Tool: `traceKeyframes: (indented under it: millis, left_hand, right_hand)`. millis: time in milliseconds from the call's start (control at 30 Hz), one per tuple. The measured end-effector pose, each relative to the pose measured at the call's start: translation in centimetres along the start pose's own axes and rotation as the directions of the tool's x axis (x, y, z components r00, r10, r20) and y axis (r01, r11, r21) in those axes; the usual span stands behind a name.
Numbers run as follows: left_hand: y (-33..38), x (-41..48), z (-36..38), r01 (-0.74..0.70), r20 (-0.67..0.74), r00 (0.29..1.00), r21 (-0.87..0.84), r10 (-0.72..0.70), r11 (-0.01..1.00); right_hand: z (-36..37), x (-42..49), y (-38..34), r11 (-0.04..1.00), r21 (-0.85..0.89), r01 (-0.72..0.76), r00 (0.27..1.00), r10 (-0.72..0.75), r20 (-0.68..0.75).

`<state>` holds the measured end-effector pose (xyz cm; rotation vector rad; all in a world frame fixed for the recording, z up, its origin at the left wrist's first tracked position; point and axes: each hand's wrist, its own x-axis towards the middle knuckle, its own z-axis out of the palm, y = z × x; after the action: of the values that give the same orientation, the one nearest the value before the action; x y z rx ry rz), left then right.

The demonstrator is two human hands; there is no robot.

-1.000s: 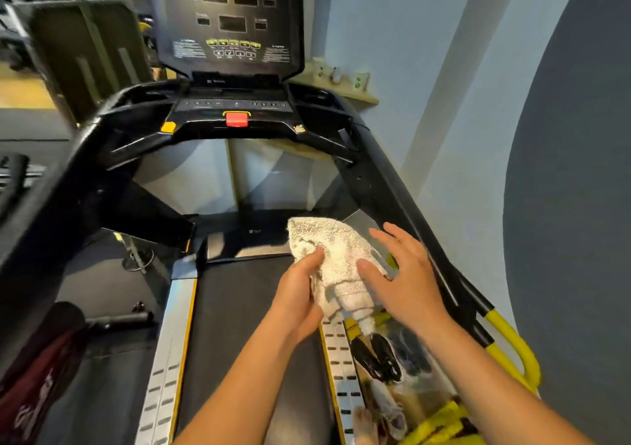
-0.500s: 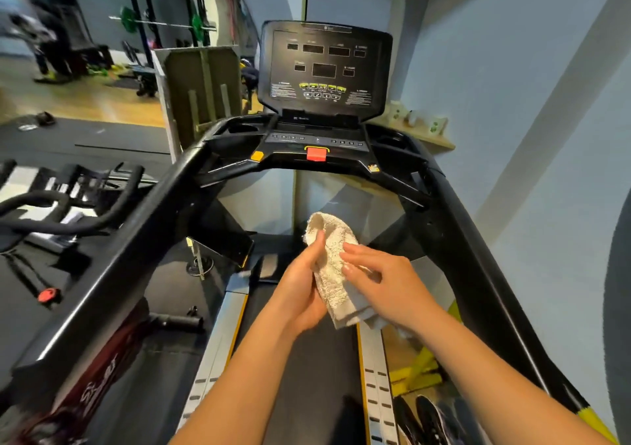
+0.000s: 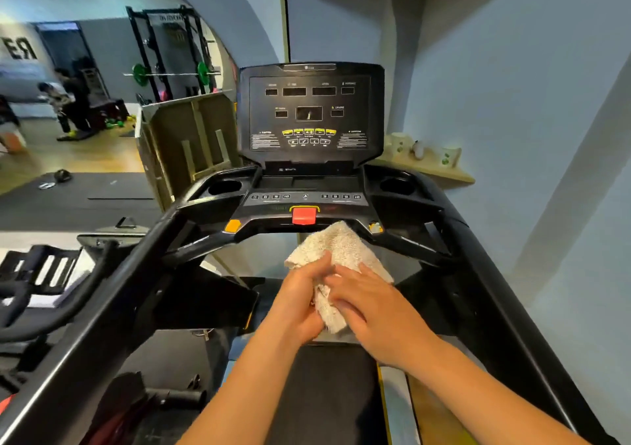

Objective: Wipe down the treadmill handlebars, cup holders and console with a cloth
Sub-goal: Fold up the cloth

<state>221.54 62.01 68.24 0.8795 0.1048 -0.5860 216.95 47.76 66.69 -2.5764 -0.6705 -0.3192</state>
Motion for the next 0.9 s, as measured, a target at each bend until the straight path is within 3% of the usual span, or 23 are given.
traceKeyframes:
  millis: [33,100,167,200,233,300,333,400,467,533,600,700,767,900]
  left_hand:
    - [0.8,1.6,0.6,0.007,-0.043,0.999,0.042,-0.005,0.999]
    - [2.7,4.5,1.7,-0.006,-0.068,0.998,0.134,0.015,0.991]
    - [5.0,7.1,3.0,-0.032,0.002,0.999,0.233,0.032,0.972]
    - [6.3,8.3,3.6,-0.050,0.018,0.999,0.301,0.046,0.952]
    - [7.7,9.4,4.1,-0.062,0.003,0.998,0.366,0.066,0.928]
    - [10.0,11.5,5.8,-0.062,0.047,0.998,0.428,0.047,0.902]
    - [11.1,12.8,6.6,-0.066,0.056,0.997,0.473,0.045,0.879]
    - [13.0,15.0,7.6,-0.081,0.019,0.996,0.559,0.085,0.825]
    - [14.9,17.8,8.6,-0.079,0.004,0.996,0.582,0.093,0.809]
    - [16.9,20.8,9.7,-0.088,0.052,0.996,0.605,0.071,0.791]
    - [19.0,23.6,11.1,-0.157,0.076,0.987,0.634,0.142,0.757]
    - [22.4,27.6,13.8,-0.327,0.109,0.928,0.697,0.356,0.638]
    - [24.8,30.5,15.9,-0.431,0.188,0.870,0.737,0.455,0.521]
    - [30.1,36.4,19.8,-0.585,0.383,0.794,0.691,0.472,0.424]
  right_hand:
    - [-0.6,1.1,1.5,1.000,0.000,0.029,1.000,-0.029,-0.003]
    - [-3.0,3.3,4.5,0.992,0.124,0.016,0.987,0.004,-0.162]
    - [-6.0,6.4,8.9,0.927,0.362,-0.102,0.901,0.240,-0.362]
    - [-7.8,8.2,11.0,0.833,0.518,-0.196,0.856,0.403,-0.323]
    - [-9.4,9.9,12.9,0.670,0.679,-0.300,0.835,0.529,-0.152]
    - [-11.2,12.5,16.0,0.331,0.835,-0.440,0.820,0.528,0.222]
    - [-12.1,13.6,16.9,0.285,0.841,-0.460,0.825,0.488,0.285]
    - [-13.8,15.3,17.9,0.314,0.843,-0.436,0.839,0.482,0.255]
    - [-15.8,17.5,19.3,0.378,0.843,-0.383,0.827,0.546,0.131]
    - [-17.6,19.6,21.0,0.443,0.831,-0.336,0.800,0.600,0.003]
    - [-18.9,21.5,22.7,0.508,0.790,-0.345,0.752,0.653,-0.092]
    - [-20.8,24.4,25.2,0.600,0.711,-0.368,0.692,0.687,-0.221]
    - [-22.9,26.7,26.5,0.658,0.675,-0.335,0.697,0.655,-0.292]
    - [-28.2,31.8,28.6,0.756,0.602,-0.258,0.714,0.568,-0.409]
